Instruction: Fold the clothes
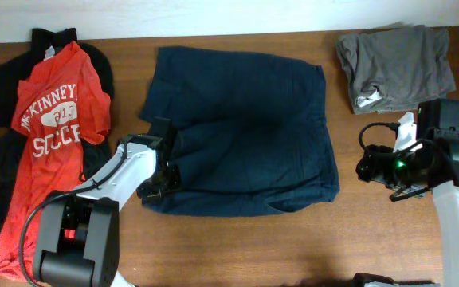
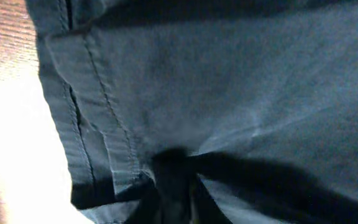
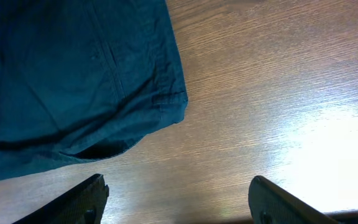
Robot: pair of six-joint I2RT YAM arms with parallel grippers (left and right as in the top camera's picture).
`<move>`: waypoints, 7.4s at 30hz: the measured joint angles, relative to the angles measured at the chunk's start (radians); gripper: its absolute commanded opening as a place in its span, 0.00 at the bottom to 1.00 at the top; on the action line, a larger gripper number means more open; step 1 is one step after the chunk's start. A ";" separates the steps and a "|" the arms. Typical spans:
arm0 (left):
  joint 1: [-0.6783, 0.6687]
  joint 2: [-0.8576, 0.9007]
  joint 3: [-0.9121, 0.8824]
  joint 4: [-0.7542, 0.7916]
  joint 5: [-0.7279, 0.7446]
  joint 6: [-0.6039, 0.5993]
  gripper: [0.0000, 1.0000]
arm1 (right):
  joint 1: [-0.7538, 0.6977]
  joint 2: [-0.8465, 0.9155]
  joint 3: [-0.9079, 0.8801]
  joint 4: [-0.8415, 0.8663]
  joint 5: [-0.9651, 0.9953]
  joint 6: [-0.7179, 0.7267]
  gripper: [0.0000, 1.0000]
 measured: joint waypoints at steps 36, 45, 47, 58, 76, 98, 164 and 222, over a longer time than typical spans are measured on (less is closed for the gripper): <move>0.000 -0.024 0.239 -0.140 -0.048 0.039 0.01 | 0.030 0.306 -0.497 0.582 -0.213 -0.011 0.60; 0.000 -0.024 0.239 -0.120 -0.050 0.039 0.01 | 0.150 0.328 -0.497 0.629 -0.214 0.051 0.04; 0.000 -0.024 0.239 -0.116 -0.052 0.039 0.01 | 0.153 0.328 -0.497 0.628 -0.214 0.062 0.04; 0.021 -0.151 0.270 -0.124 -0.131 0.039 0.01 | 0.154 0.060 -0.432 0.435 -0.207 0.143 0.07; 0.009 -0.484 0.277 -0.163 -0.142 0.039 0.01 | 0.163 -0.370 -0.362 0.142 -0.168 0.245 0.09; 0.007 -0.170 0.273 0.394 -0.159 0.042 0.01 | 0.167 -0.011 -0.355 0.516 -0.076 0.248 0.09; 0.003 -0.525 0.344 0.173 -0.336 0.066 0.01 | 0.169 -0.148 -0.046 0.019 -0.302 0.109 0.04; 0.008 0.320 0.361 0.950 -0.154 0.315 0.99 | 0.074 0.518 0.202 0.424 -0.102 0.071 0.73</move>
